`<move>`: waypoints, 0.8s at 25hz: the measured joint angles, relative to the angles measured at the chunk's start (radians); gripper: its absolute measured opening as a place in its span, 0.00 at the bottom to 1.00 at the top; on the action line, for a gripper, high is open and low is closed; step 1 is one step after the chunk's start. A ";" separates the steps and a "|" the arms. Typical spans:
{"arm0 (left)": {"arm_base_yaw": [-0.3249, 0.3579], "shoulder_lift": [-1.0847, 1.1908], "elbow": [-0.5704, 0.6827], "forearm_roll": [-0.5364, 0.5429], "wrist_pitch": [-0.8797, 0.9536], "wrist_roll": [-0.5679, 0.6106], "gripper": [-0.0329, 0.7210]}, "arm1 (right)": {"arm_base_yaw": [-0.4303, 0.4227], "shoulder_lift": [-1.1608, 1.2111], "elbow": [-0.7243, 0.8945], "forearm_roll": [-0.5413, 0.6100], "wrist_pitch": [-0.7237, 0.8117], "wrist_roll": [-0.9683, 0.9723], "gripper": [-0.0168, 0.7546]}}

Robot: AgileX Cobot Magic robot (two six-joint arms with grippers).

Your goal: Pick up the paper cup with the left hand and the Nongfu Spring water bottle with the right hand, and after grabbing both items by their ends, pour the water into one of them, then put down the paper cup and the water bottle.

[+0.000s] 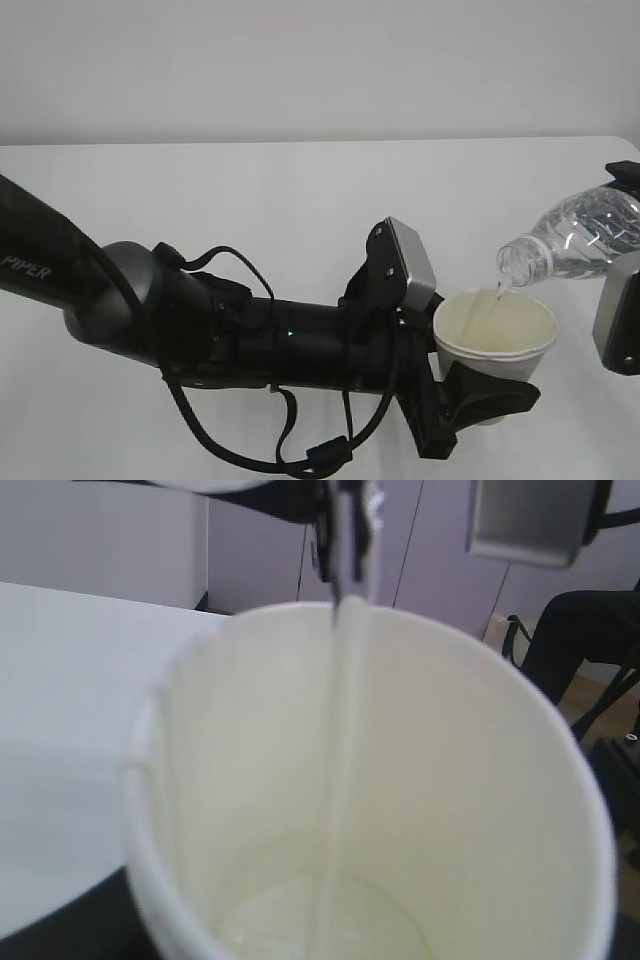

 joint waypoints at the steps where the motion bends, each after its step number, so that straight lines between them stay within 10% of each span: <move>1: 0.000 0.000 0.000 0.000 0.000 0.000 0.65 | 0.000 0.000 0.000 0.000 0.000 0.000 0.61; 20: 0.000 0.000 0.000 0.000 0.000 0.000 0.65 | 0.000 0.000 0.000 0.000 -0.002 -0.020 0.61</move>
